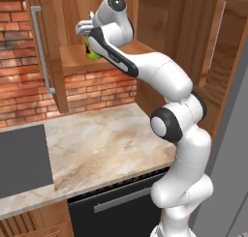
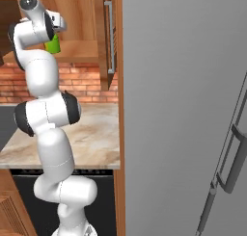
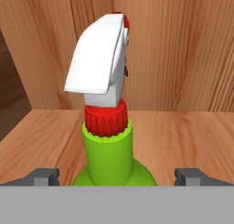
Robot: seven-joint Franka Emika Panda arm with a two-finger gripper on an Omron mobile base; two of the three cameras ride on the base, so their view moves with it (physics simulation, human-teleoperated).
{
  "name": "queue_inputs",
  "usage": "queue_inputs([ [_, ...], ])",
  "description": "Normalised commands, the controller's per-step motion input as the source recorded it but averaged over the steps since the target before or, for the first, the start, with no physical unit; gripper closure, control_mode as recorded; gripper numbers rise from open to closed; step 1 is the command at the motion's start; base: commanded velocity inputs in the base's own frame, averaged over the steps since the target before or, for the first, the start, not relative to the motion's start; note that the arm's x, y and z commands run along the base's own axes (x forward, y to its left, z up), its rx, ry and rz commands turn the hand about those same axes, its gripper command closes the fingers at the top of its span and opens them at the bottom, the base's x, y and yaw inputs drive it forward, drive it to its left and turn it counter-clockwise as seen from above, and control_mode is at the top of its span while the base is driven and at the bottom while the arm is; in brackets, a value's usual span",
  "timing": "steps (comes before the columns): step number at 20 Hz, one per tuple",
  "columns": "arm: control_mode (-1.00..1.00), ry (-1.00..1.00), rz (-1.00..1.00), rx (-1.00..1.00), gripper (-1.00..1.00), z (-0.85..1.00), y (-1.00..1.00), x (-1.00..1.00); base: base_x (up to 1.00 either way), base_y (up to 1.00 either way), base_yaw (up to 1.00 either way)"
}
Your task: Move the cutting board and knife to the sink. Then move spray from the cabinet to the counter.
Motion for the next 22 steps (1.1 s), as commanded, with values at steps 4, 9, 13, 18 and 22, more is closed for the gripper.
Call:
queue_inputs([
  [4,-1.00,0.00,0.00,0.00,-1.00,-0.14,0.00,0.12,0.00,0.00,0.00],
  [9,-1.00,0.00,0.00,0.00,-1.00,-0.16,0.01,0.10,0.00,0.00,0.00],
  [13,-1.00,0.00,0.00,0.00,-1.00,-0.20,0.08,0.07,0.00,0.00,0.00],
  [18,-1.00,0.00,0.00,0.00,1.00,-0.20,0.07,0.03,0.00,0.00,0.00],
  [22,-1.00,0.00,0.00,0.00,1.00,-0.05,0.04,0.01,0.00,0.00,0.00],
])
